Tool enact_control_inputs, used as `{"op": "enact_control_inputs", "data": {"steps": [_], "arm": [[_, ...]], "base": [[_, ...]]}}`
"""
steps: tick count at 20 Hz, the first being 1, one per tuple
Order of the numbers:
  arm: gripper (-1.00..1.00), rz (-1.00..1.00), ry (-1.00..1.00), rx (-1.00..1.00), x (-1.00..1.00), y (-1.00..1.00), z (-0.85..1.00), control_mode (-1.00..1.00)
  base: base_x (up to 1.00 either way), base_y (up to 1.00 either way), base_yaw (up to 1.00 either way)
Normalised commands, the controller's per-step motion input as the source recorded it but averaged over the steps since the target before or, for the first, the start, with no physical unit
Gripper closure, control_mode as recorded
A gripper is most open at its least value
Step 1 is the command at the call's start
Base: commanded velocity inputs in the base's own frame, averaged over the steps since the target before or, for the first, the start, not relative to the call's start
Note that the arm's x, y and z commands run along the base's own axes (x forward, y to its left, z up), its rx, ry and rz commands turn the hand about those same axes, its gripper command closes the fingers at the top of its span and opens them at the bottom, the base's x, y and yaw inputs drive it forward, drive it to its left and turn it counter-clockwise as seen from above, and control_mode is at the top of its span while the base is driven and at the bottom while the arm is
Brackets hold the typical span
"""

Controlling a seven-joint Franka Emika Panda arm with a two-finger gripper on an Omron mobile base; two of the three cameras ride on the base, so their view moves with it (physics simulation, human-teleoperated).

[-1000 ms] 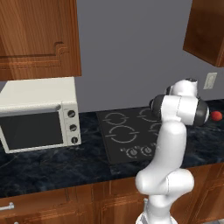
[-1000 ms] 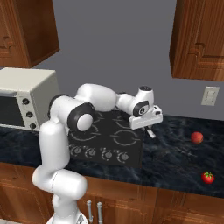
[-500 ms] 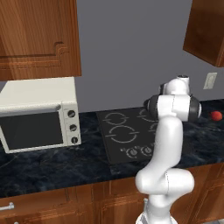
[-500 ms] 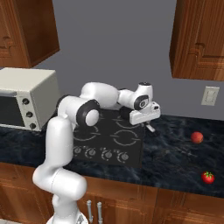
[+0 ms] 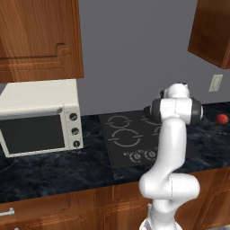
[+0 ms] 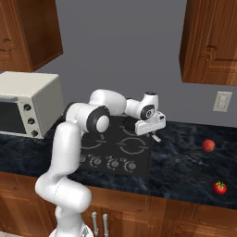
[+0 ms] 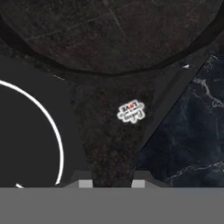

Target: Place the pan on the rear right burner on the stove. Then place the tomato and the onion in the pan and turn on the rear right burner.

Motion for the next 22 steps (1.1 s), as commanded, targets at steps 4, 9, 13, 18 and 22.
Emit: {"op": "enact_control_inputs", "data": {"steps": [4, 9, 13, 18, 22], "arm": [[1.0, 0.02, 0.0, 0.0, 0.31, 0.08, -0.38, -1.0], [1.0, 0.02, 0.0, -0.02, 0.38, 0.01, -0.25, -1.0], [1.0, 0.02, 0.0, -0.01, 0.32, 0.0, -0.21, -1.0], [1.0, 0.01, 0.0, -0.02, 0.23, 0.01, -0.2, -1.0], [1.0, 0.01, 0.0, -0.04, 0.1, 0.08, -0.26, -1.0]], "base": [[0.0, 0.0, 0.0], [0.0, 0.0, 0.0], [0.0, 0.0, 0.0], [0.0, 0.0, 0.0], [0.0, 0.0, 0.0]]}}
